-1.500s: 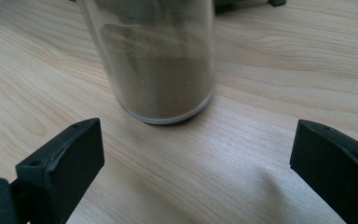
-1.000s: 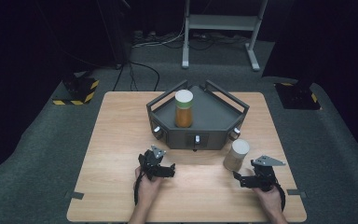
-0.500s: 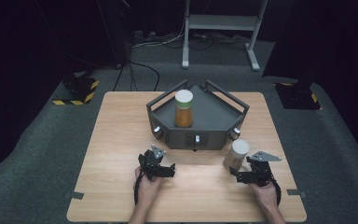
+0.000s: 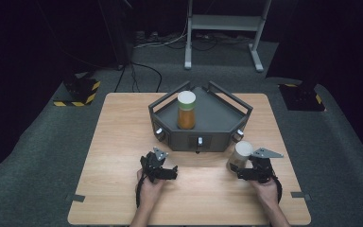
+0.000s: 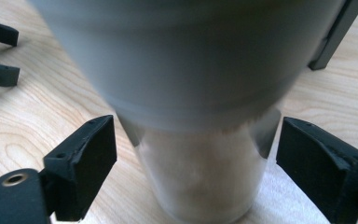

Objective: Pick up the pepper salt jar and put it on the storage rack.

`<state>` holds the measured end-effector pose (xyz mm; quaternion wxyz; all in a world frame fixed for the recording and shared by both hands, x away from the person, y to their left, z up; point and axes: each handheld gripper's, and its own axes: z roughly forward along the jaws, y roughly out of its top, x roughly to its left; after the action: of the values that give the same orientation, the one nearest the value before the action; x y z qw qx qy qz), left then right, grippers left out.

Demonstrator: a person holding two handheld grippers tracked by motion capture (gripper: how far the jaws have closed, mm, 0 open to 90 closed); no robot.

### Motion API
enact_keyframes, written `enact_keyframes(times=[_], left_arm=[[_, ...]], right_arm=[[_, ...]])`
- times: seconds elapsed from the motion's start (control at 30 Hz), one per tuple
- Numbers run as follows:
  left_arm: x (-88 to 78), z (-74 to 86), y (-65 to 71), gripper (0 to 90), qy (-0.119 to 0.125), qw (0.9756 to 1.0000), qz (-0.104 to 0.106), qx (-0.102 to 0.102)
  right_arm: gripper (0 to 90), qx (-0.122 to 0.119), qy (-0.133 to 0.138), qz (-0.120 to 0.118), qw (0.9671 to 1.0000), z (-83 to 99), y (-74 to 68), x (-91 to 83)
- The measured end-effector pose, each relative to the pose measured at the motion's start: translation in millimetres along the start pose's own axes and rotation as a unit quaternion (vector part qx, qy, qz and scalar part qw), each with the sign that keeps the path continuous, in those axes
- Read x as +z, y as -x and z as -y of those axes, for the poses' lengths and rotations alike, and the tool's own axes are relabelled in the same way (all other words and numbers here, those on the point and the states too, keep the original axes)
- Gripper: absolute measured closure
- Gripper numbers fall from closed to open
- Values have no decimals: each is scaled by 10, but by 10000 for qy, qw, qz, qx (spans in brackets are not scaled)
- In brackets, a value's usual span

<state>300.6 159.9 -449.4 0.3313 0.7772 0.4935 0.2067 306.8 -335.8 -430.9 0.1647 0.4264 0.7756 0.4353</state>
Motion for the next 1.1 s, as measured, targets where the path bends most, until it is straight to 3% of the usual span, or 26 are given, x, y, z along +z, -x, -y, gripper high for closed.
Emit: enact_keyframes(times=[0.5,0.77,1.1], left_arm=[[-1,0,-2,14,-1,10000,-1,6],[-1,1,-3,15,2,10000,-1,5],[-1,1,-3,15,2,10000,0,3]], right_arm=[[233,-119,107,-70,9998,-145,5,32],[279,-67,181,-99,9998,-126,36,44],[314,-280,287,-14,9992,-81,-3,40]])
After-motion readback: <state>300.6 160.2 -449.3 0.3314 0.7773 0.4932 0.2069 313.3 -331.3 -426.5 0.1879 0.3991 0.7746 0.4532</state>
